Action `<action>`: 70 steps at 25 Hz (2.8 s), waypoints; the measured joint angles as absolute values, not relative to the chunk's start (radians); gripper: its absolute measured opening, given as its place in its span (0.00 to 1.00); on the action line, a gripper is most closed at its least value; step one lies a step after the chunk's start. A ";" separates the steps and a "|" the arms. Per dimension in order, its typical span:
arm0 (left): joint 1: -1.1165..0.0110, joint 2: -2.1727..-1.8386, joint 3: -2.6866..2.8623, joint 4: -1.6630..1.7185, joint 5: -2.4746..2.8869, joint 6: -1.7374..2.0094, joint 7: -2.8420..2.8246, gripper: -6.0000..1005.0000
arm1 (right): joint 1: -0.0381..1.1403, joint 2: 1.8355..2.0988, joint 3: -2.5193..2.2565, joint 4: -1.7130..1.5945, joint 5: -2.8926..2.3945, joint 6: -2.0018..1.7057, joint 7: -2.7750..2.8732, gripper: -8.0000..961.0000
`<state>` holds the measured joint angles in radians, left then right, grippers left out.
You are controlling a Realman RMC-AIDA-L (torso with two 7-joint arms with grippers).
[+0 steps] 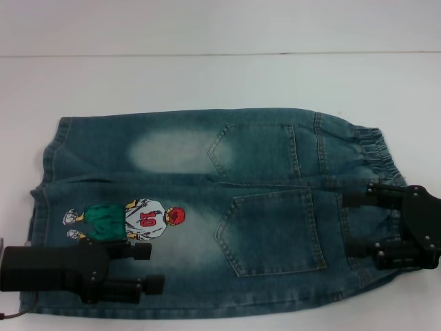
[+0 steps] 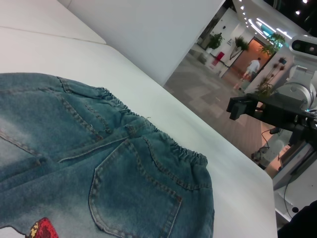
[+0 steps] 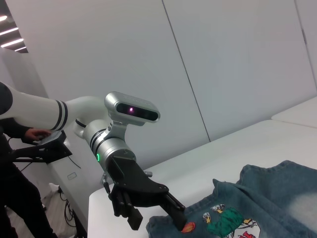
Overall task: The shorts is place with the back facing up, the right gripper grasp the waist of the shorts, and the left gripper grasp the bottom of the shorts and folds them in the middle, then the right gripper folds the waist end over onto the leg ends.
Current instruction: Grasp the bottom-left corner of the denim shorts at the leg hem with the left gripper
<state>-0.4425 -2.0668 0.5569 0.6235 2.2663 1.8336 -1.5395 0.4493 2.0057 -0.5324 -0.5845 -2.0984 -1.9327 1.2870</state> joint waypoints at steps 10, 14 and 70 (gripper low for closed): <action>-0.439 -2.069 0.557 0.621 2.263 1.830 -1.540 0.88 | 0.448 2.006 -0.532 -0.584 -2.098 -1.933 1.287 0.95; -0.437 -2.069 0.556 0.623 2.261 1.824 -1.540 0.88 | 0.448 2.006 -0.531 -0.584 -2.098 -1.933 1.287 0.95; -0.509 -1.959 0.397 0.851 2.743 1.876 -1.897 0.88 | 0.438 2.017 -0.459 -0.581 -2.095 -1.923 1.283 0.95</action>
<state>-0.5092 -1.9591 0.3968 0.8511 2.7428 1.8756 -1.8969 0.4381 2.0172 -0.4588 -0.5813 -2.0954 -1.9234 1.2830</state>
